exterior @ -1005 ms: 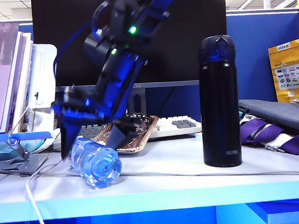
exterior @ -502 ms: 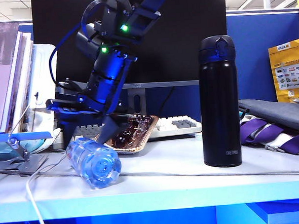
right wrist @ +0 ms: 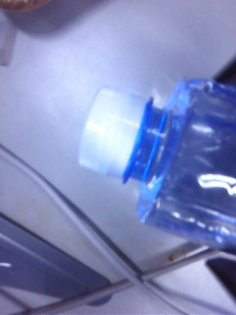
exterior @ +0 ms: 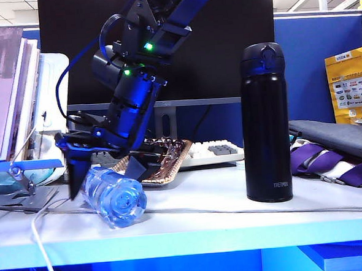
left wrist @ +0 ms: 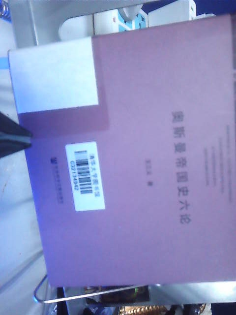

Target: Pick up the mineral water bottle and place it vertically to the right of the black thermos cup.

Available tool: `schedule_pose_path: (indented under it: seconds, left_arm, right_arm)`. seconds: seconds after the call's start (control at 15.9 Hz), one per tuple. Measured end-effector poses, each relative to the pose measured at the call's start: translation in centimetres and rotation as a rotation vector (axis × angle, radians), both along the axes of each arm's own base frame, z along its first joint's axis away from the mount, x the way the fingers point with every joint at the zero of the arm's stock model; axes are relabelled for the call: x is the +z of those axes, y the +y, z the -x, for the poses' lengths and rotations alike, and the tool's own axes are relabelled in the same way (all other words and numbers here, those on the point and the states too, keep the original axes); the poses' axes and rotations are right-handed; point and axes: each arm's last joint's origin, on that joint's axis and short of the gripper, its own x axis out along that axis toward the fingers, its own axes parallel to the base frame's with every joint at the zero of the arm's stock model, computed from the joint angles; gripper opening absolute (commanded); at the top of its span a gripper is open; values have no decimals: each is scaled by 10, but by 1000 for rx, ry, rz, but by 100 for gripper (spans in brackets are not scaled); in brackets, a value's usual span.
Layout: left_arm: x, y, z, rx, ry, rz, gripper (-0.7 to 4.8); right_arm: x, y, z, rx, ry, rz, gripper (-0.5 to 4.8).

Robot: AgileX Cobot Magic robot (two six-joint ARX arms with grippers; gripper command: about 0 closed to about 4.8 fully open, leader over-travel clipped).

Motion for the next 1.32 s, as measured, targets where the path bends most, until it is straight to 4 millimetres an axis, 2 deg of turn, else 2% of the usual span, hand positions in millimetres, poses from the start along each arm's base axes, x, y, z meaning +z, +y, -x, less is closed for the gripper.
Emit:
schedule_pose_path:
  seconds: [0.06, 0.38, 0.5, 0.57, 0.75, 1.0, 1.26, 1.32]
  left_arm:
    - [0, 0, 0, 0, 0, 0, -5]
    - [0, 0, 0, 0, 0, 0, -5]
    - [0, 0, 0, 0, 0, 0, -5]
    - [0, 0, 0, 0, 0, 0, -5]
    - [0, 0, 0, 0, 0, 0, -5]
    - [0, 0, 0, 0, 0, 0, -5]
    - [0, 0, 0, 0, 0, 0, -5]
    - [0, 0, 0, 0, 0, 0, -5]
  right_arm:
    - [0, 0, 0, -2, 0, 2, 206]
    - [3, 2, -1, -4, -14, 12, 206]
    - [13, 2, -7, -18, -69, 36, 207]
    - [35, 4, -14, -35, -143, 12, 207]
    - [67, 1, -23, -63, -217, -18, 207]
    - [111, -28, -38, -149, -298, 3, 207]
    - [173, -54, -29, -188, -417, -30, 207]
    - [197, -64, -21, -192, -472, -49, 207]
